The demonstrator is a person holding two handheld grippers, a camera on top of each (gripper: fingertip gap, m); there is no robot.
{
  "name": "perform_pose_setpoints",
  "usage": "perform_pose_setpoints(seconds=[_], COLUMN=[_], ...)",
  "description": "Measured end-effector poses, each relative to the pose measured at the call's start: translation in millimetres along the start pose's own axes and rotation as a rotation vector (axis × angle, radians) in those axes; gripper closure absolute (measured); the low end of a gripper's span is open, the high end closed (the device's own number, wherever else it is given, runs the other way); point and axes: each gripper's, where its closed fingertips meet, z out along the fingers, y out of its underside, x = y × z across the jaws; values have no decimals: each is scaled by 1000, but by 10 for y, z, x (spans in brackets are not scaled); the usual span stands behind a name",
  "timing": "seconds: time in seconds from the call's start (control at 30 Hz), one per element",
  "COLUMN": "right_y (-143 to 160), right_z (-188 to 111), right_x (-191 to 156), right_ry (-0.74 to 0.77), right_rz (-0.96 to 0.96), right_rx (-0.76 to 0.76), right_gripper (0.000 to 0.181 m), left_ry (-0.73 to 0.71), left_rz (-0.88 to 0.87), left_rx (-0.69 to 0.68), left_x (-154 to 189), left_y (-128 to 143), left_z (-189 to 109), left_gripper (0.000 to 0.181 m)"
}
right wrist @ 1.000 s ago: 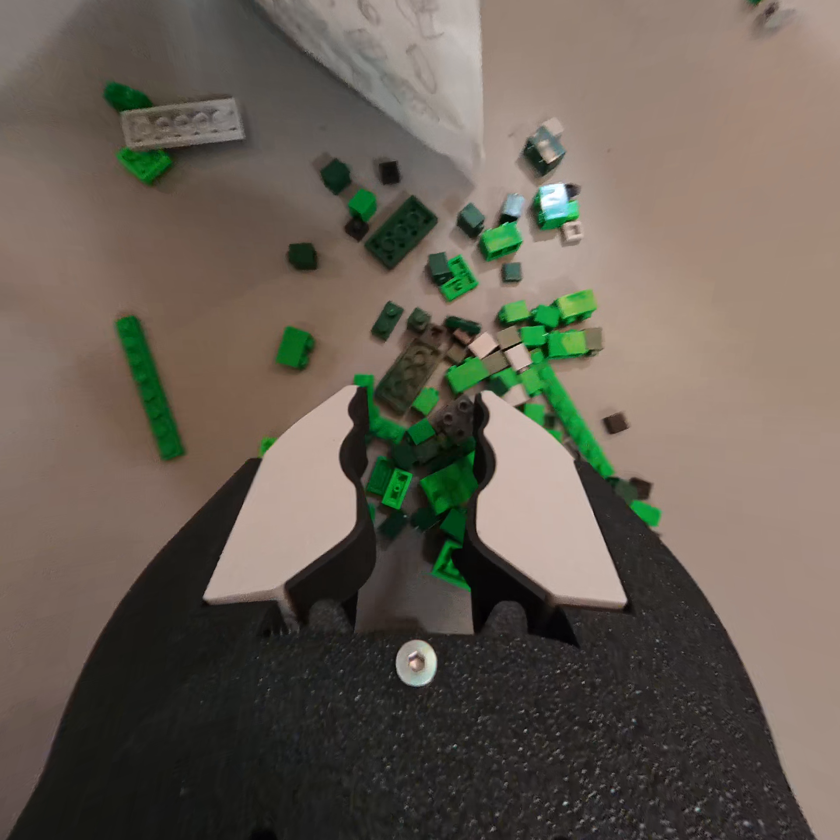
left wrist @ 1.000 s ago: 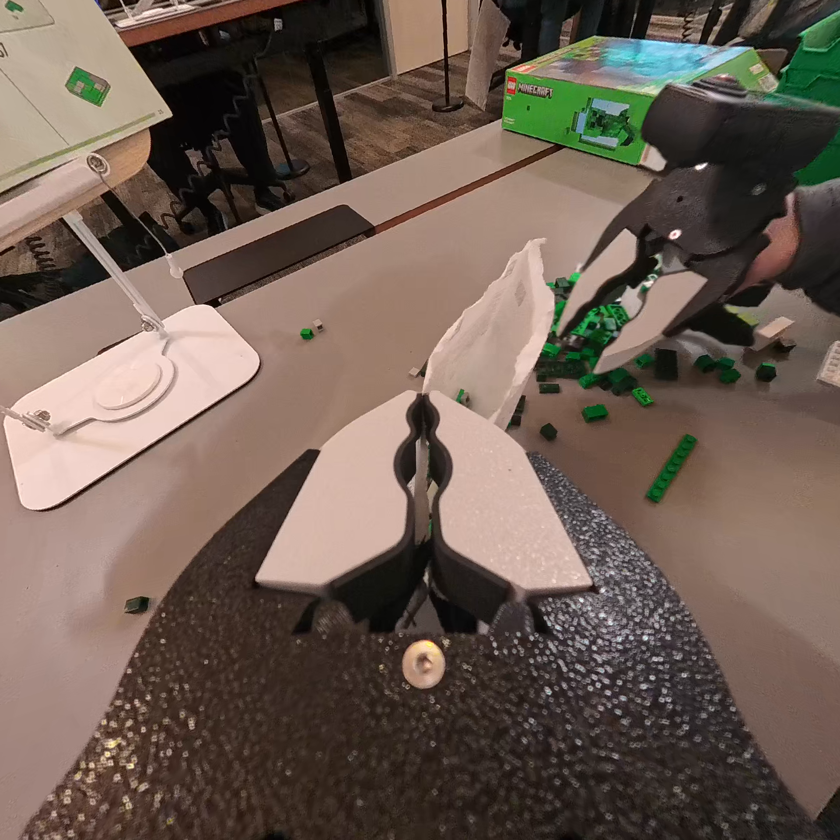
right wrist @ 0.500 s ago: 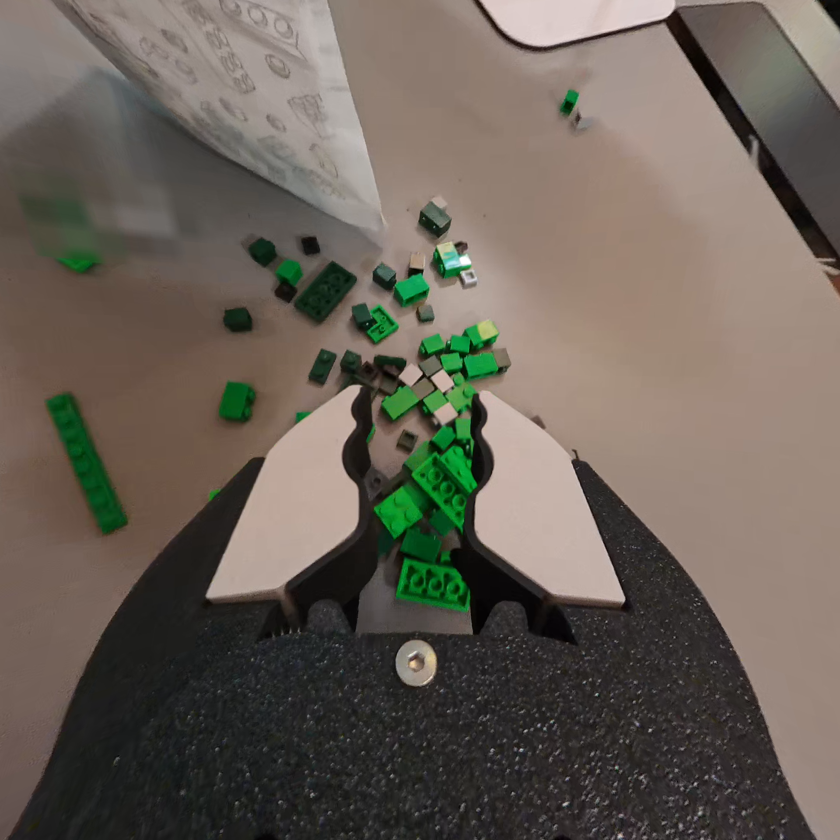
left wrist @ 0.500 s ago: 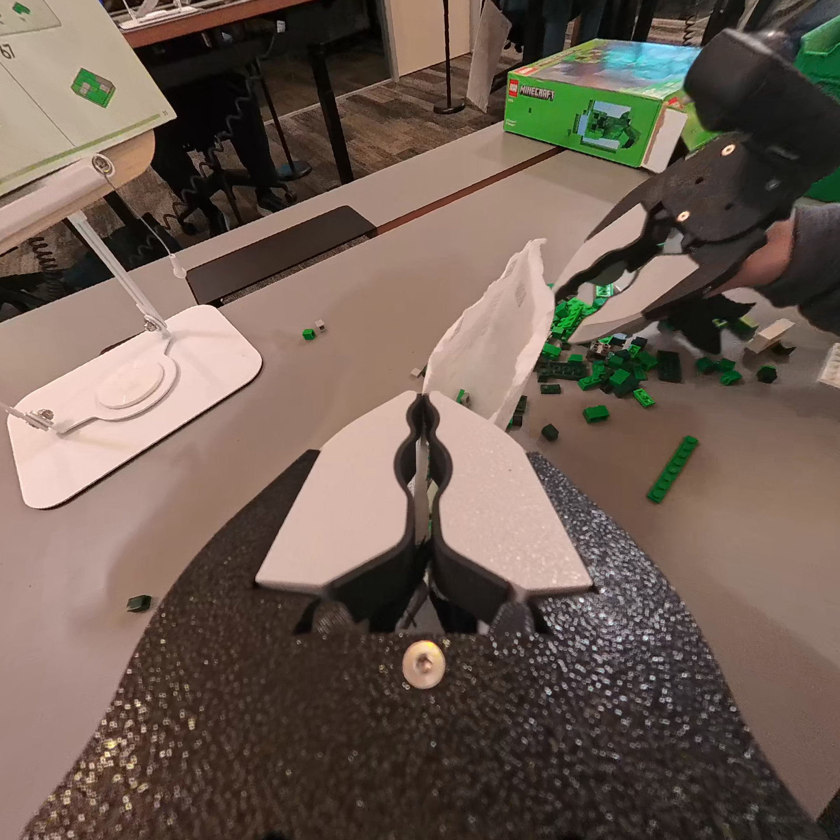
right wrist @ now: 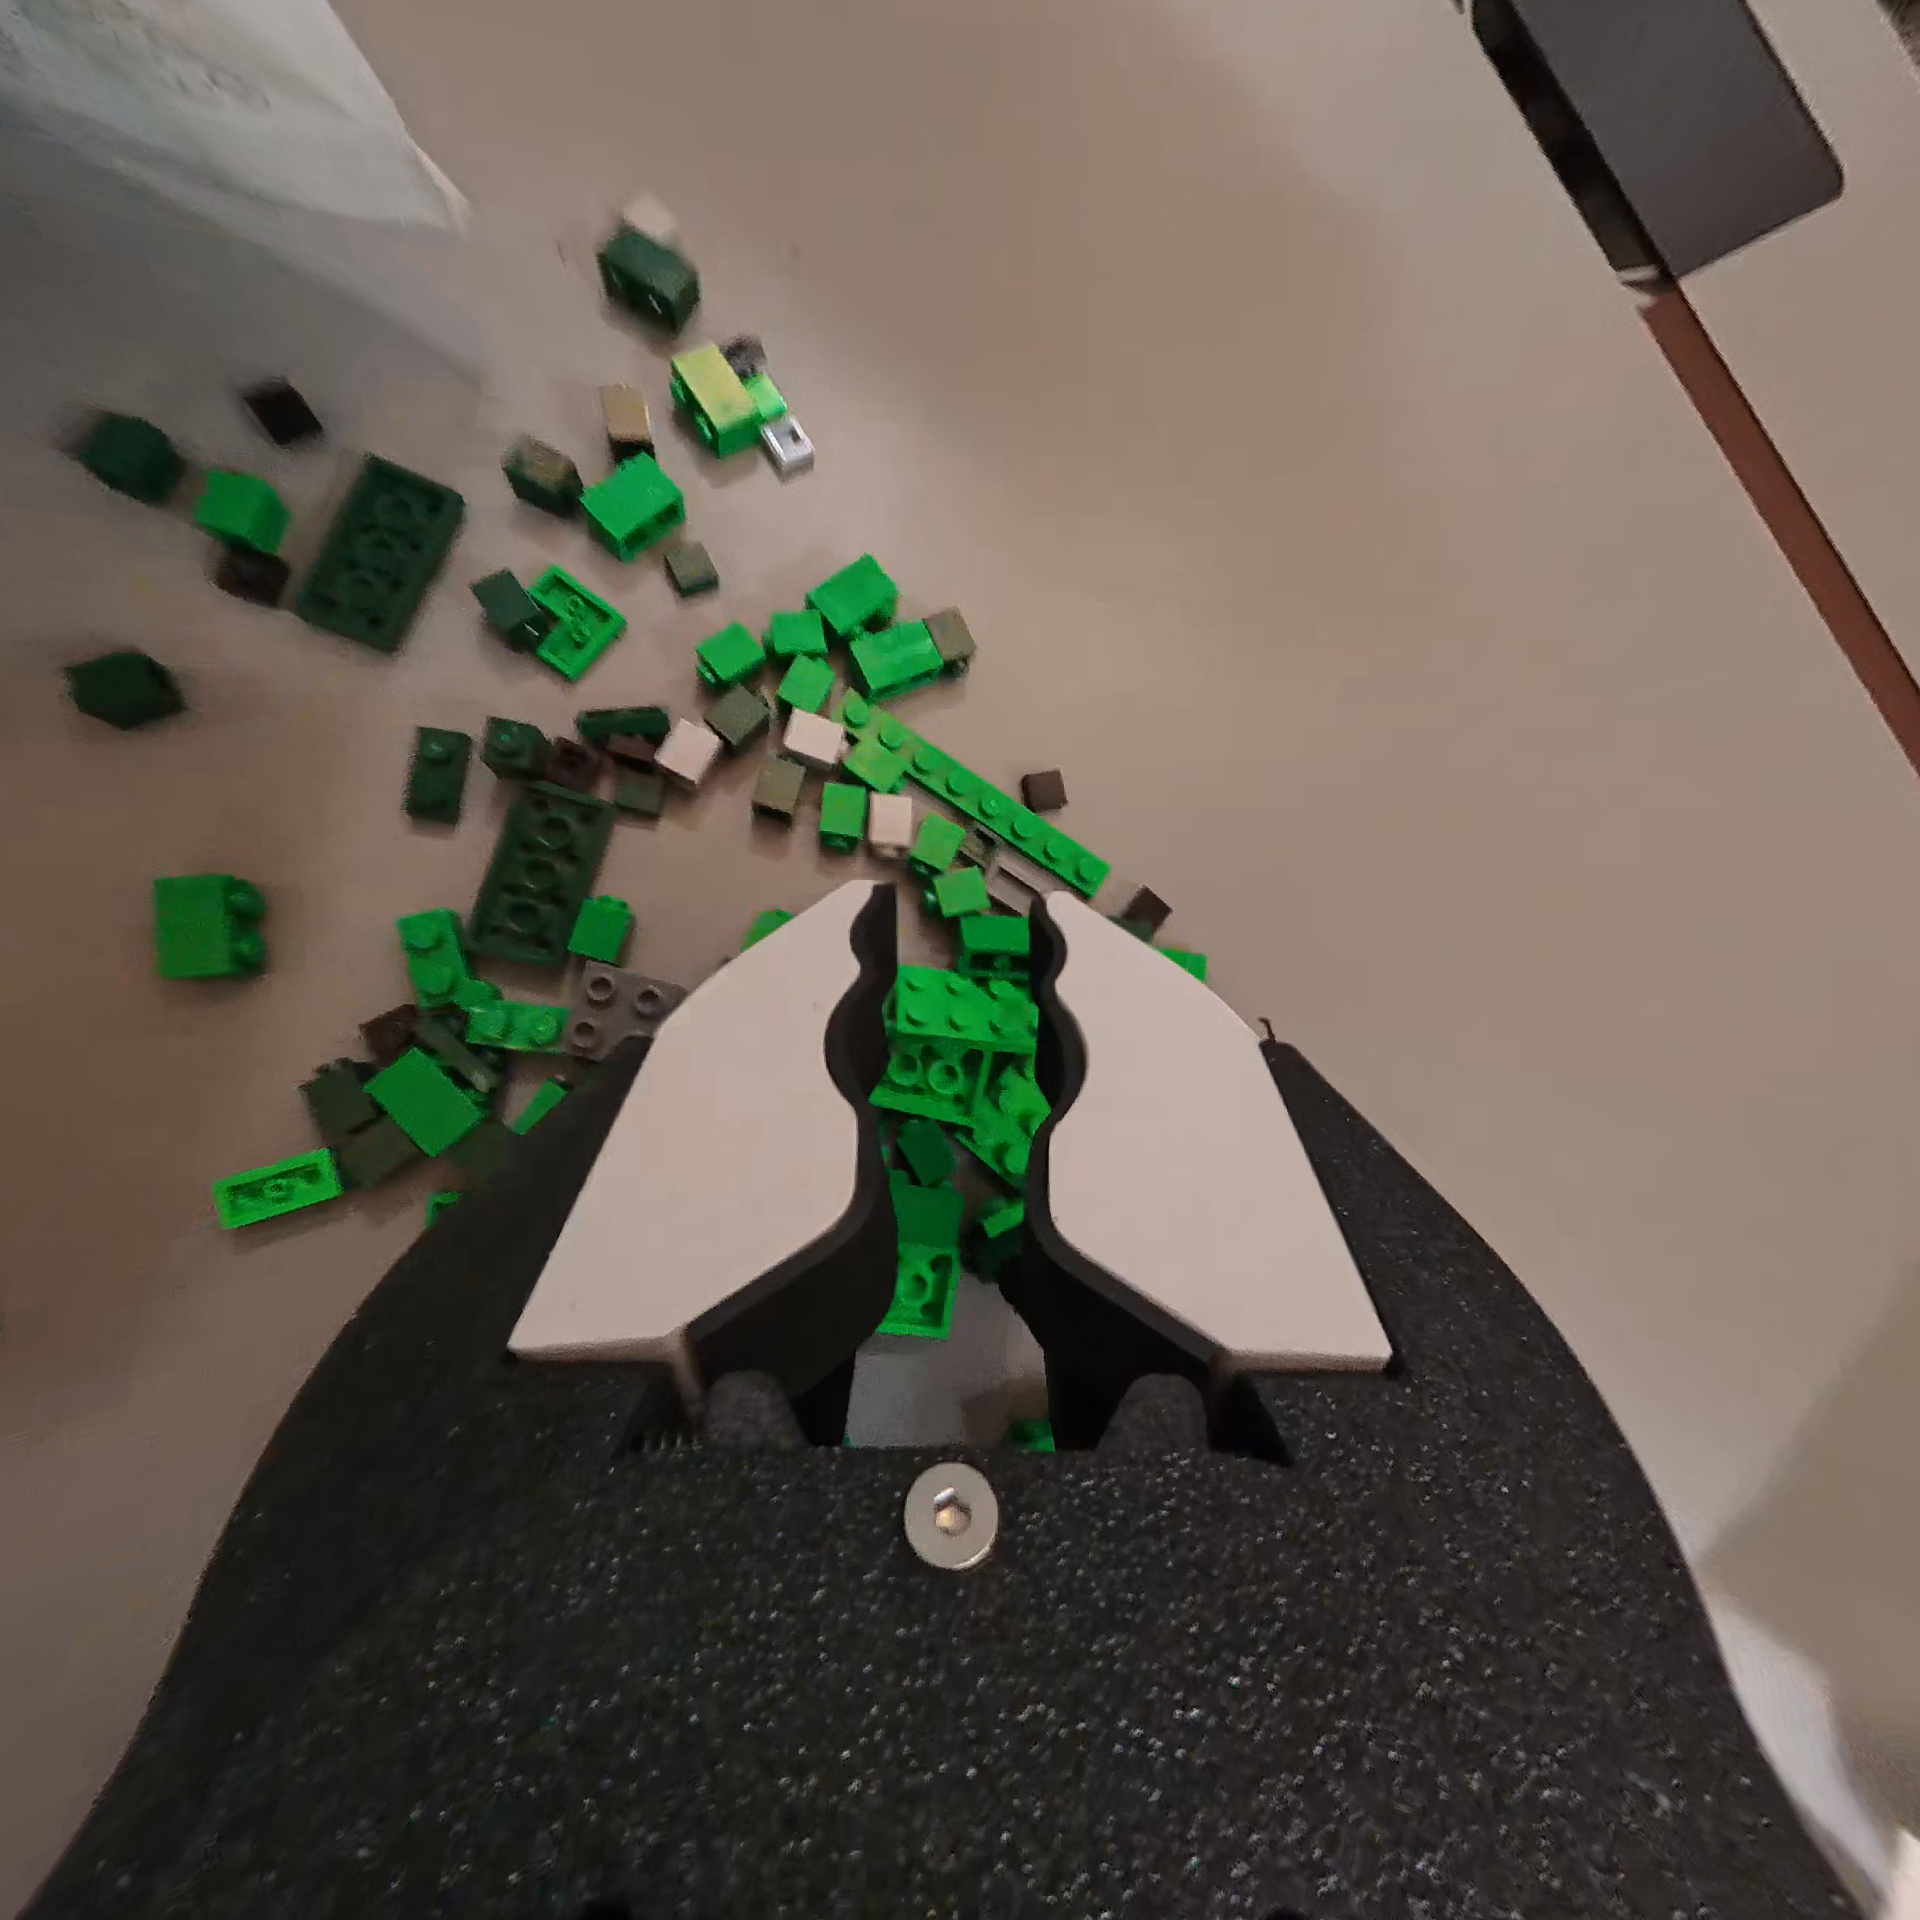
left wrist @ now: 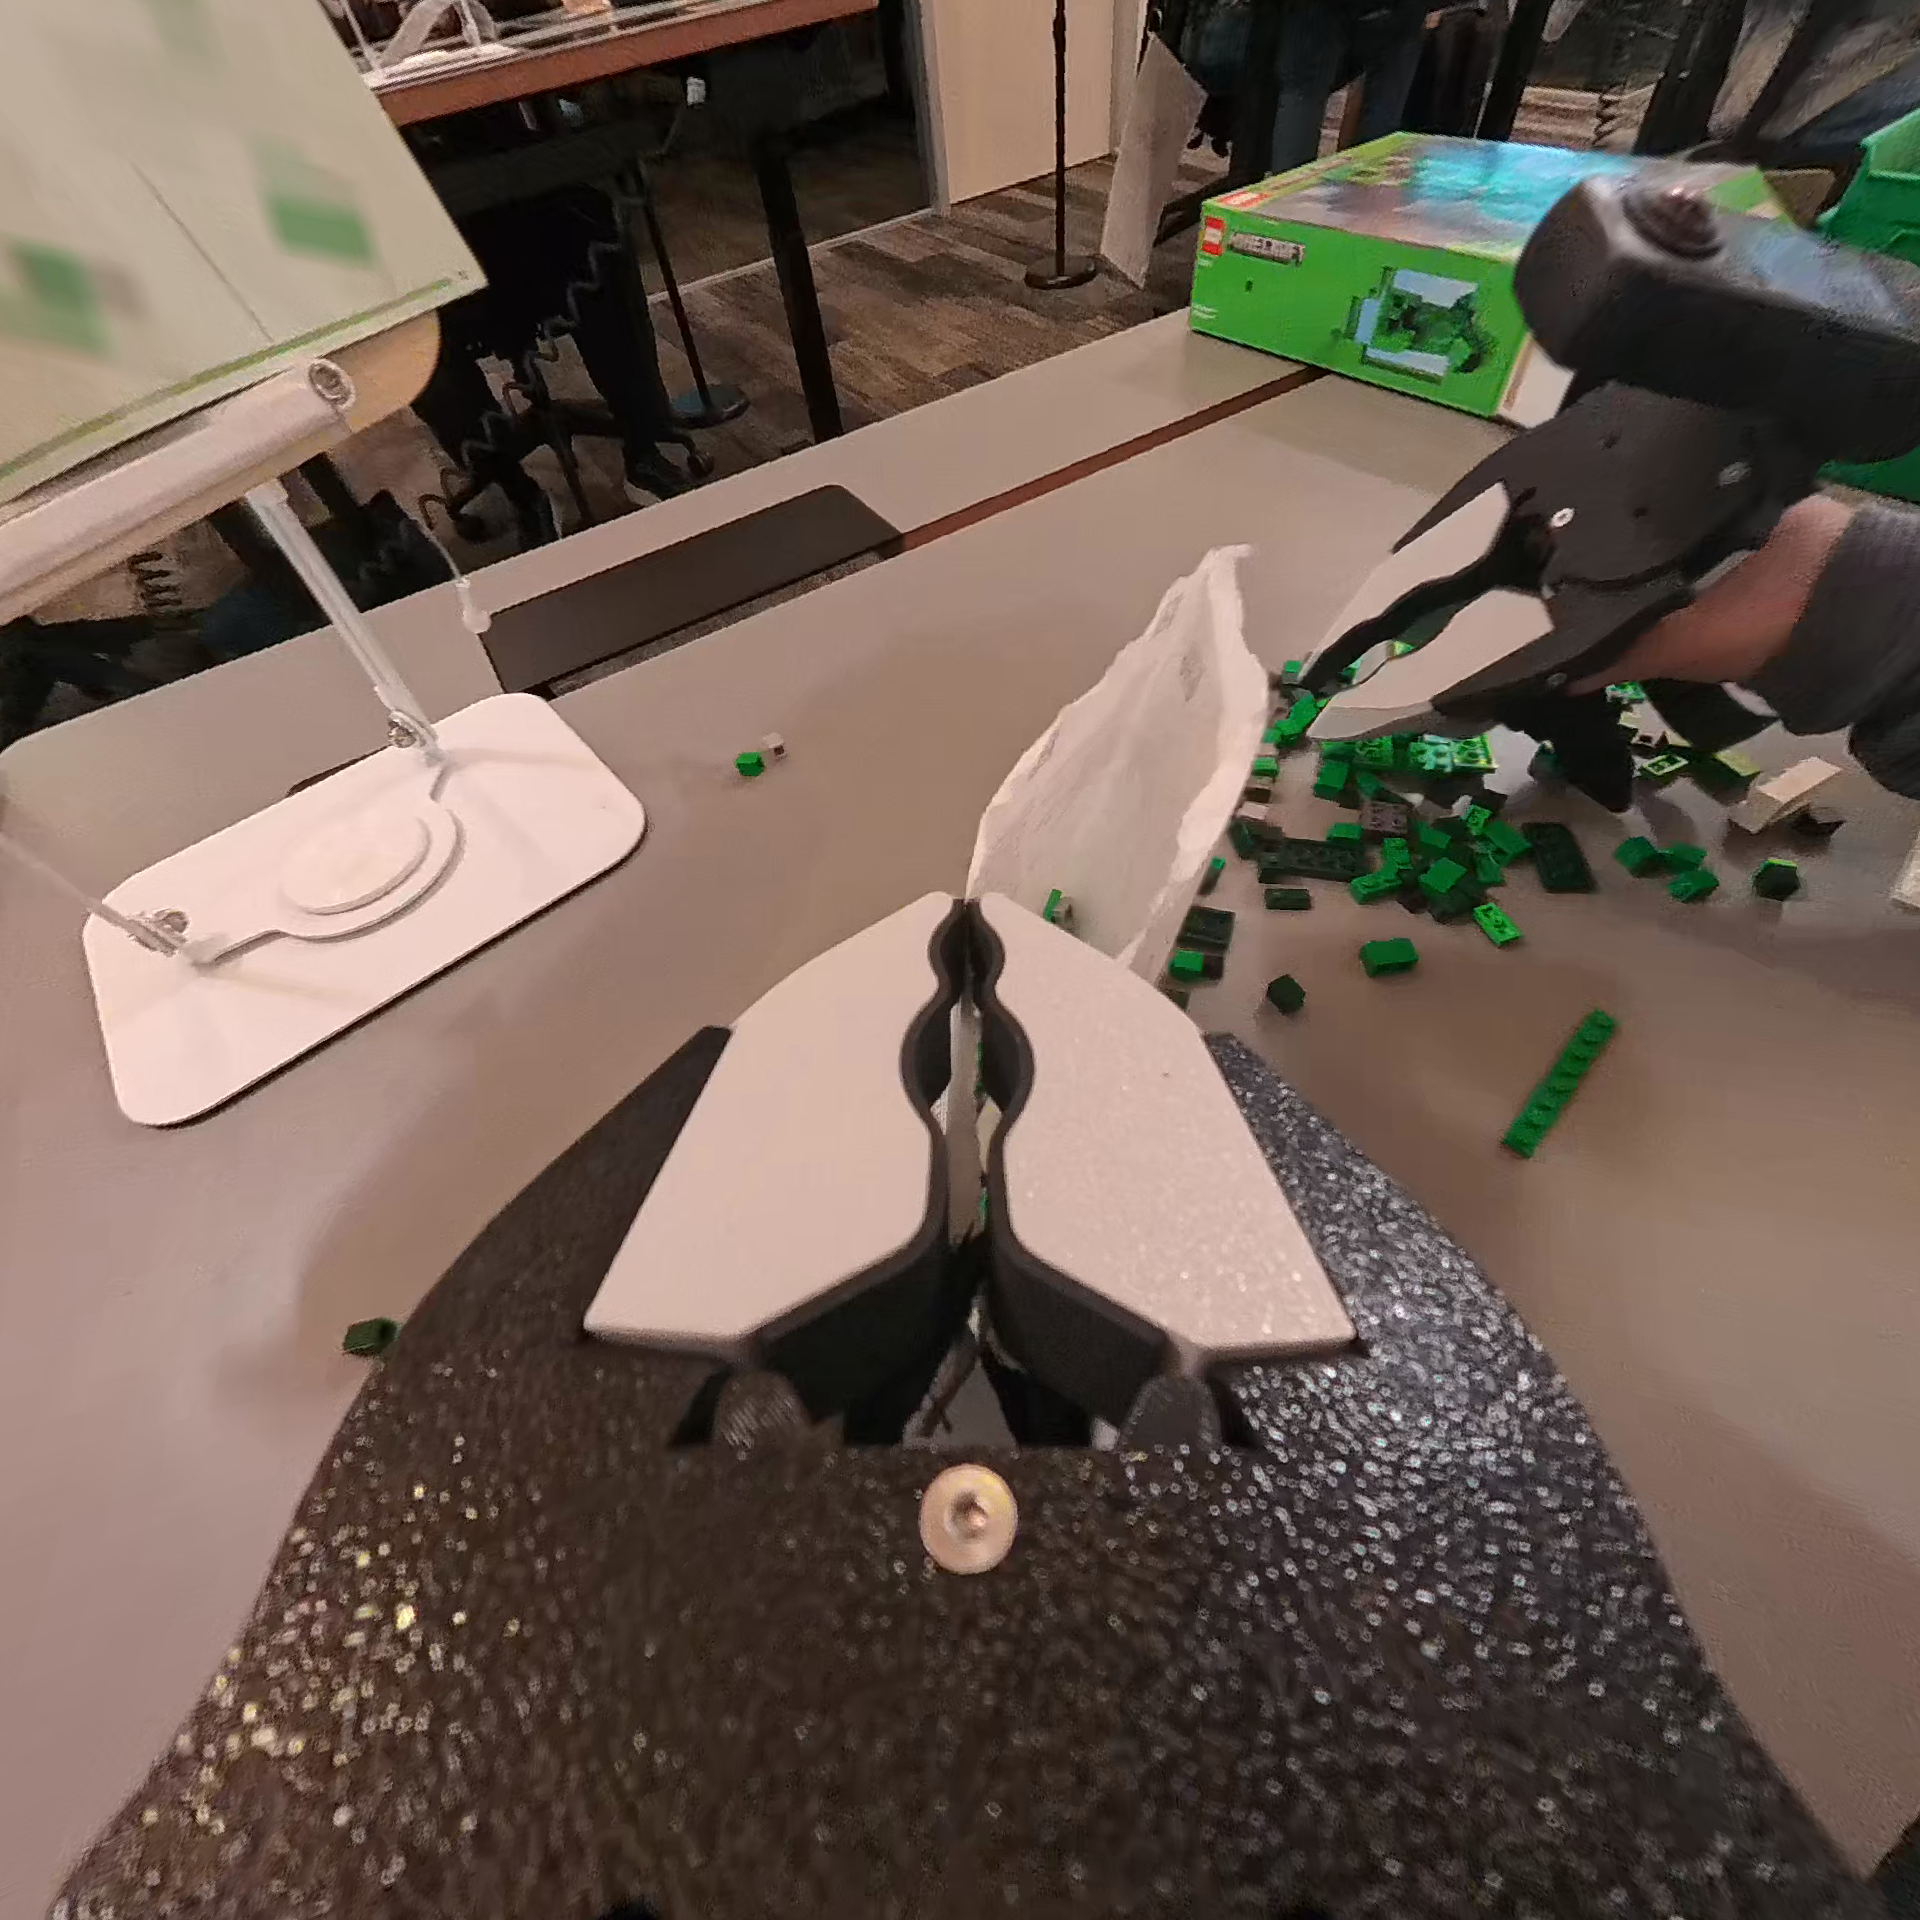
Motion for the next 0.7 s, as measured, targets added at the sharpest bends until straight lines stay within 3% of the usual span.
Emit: perform_pose_setpoints(seconds=[0.2, 0.3, 0.37, 0.57, 0.7], right_y=[-103, -204, -250, -475, -582], right_z=[127, 159, 122, 254, 465], right_x=[-195, -533, -697, -492, -368], right_ry=[-62, -219, -291, -214, -324], right_rz=[-4, -17, -57, -240, -377], right_rx=[-4, 5, 3, 10, -56], right_gripper=[149, 144, 151, 160, 160], left_ry=[-44, -60, -64, -60, -56], left_rz=[-32, -42, -47, -53, -48], left_rx=[7, 13, 17, 20, 17], left_x=[-167, -226, -247, -252, -246], left_y=[29, 31, 31, 32, 35], left_z=[-97, -140, -159, -181, -173], left_gripper=[181, 181, 181, 181, 181])
